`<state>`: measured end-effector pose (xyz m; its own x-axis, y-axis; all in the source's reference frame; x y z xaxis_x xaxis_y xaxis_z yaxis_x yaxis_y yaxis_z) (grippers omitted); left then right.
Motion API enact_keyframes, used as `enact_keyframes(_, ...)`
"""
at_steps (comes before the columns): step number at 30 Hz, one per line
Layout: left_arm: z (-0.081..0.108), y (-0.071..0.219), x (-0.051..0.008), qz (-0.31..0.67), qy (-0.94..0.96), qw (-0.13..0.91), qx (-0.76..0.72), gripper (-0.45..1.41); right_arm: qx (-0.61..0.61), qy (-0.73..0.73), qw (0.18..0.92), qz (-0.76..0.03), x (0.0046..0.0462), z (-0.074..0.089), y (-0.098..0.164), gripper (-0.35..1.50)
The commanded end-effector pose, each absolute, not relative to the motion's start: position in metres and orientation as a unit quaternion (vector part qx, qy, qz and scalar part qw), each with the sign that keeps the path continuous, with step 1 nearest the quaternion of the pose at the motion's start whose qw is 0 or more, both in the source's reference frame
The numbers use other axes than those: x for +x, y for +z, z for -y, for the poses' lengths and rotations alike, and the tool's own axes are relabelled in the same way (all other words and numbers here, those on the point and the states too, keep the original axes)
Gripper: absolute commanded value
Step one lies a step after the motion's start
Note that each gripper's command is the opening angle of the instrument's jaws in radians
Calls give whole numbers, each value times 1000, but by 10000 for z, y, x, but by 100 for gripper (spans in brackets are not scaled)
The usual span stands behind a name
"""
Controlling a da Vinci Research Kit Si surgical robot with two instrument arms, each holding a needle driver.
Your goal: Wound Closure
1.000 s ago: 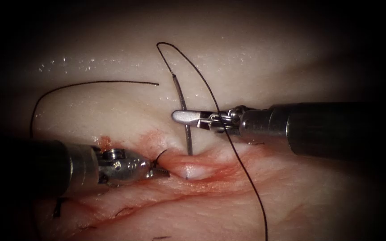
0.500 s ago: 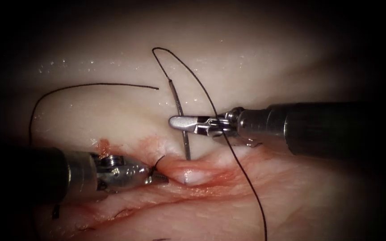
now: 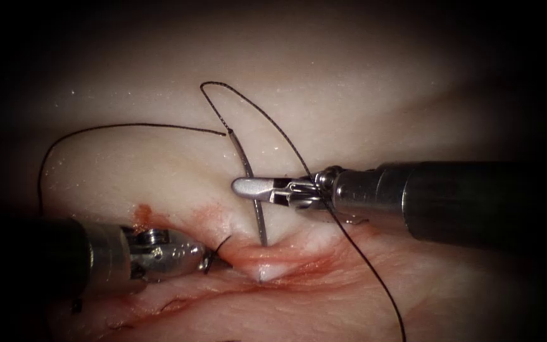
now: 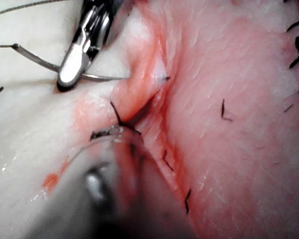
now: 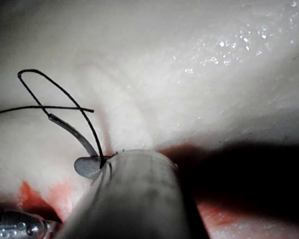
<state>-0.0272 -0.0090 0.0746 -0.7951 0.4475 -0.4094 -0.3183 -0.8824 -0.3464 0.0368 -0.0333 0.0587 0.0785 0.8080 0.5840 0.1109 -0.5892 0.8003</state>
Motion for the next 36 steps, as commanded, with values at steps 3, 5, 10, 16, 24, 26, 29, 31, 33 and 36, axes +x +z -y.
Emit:
enact_keyframes(3,91,752,-277,130,939,204,-246,20,676,582,297,-340,379,341,584,-35)
enact_keyframes(5,91,752,-276,130,939,204,-246,20,678,581,298,-339,376,343,582,-35)
enact_keyframes(10,91,752,-276,130,939,203,-246,20,683,580,294,-333,375,351,580,-35)
enact_keyframes(16,91,752,-276,129,939,204,-246,20,686,580,294,-326,373,365,576,-35)
enact_keyframes(24,90,753,-275,128,939,204,-245,20,693,575,283,-331,370,377,564,-35)
enact_keyframes(26,90,753,-275,128,939,204,-245,20,694,574,282,-331,371,378,562,-35)
enact_keyframes(29,90,753,-275,128,939,204,-245,20,694,574,280,-331,372,378,560,-35)
enact_keyframes(31,90,753,-275,128,939,204,-245,20,691,581,271,-334,372,363,560,-35)
enact_keyframes(33,91,752,-276,127,939,205,-245,20,678,584,274,-353,371,342,563,-35)
enact_keyframes(36,96,748,-281,125,940,205,-243,20,658,592,278,-373,371,308,573,-35)
